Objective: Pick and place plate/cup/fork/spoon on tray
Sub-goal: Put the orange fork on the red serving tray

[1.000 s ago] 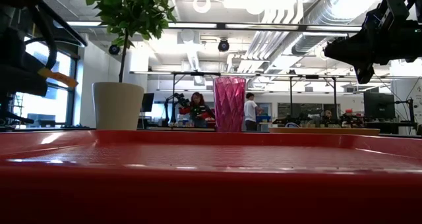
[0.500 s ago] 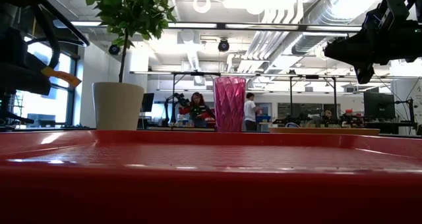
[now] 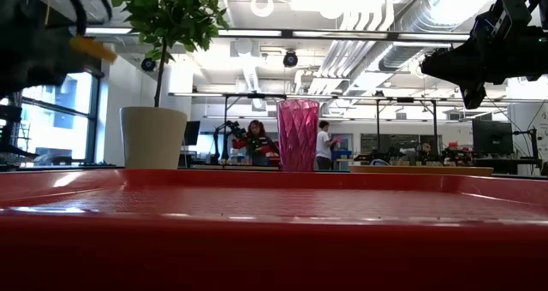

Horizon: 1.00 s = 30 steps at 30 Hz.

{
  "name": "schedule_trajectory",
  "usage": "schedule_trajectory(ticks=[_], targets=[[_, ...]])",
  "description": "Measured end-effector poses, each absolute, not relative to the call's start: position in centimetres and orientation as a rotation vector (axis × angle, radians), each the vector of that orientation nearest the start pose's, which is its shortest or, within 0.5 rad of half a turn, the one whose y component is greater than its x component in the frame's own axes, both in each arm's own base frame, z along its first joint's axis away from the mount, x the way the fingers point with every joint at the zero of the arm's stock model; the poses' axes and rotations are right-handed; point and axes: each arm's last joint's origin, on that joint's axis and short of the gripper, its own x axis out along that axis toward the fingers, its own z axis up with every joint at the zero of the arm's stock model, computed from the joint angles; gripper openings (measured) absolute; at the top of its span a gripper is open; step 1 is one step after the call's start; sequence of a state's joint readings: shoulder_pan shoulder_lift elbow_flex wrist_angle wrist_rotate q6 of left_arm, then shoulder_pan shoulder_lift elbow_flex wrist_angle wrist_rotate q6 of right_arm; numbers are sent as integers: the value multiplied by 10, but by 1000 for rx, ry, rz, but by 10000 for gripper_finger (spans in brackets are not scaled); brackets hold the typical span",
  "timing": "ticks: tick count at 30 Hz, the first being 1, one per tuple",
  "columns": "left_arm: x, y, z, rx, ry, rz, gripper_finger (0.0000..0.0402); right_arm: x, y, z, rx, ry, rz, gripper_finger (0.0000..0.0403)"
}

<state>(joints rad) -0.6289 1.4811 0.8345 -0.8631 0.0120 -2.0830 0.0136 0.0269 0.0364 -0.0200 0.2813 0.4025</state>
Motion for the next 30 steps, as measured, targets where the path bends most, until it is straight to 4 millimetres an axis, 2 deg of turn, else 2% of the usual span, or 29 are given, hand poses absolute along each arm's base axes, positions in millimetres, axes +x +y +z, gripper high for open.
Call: schedule_trajectory(ticks=[7,13,23,30], targets=[[189,-129,201,-1313,925,973,37,96,-7,172,407,-45,-266,28],[199,-121,214,-1365,719,883,38,96,-7,172,407,-45,-266,28],[225,-107,218,-1374,631,776,39,96,-7,172,407,-45,-266,28],[234,-107,211,-1393,700,757,39,96,-7,172,407,-45,-266,28]])
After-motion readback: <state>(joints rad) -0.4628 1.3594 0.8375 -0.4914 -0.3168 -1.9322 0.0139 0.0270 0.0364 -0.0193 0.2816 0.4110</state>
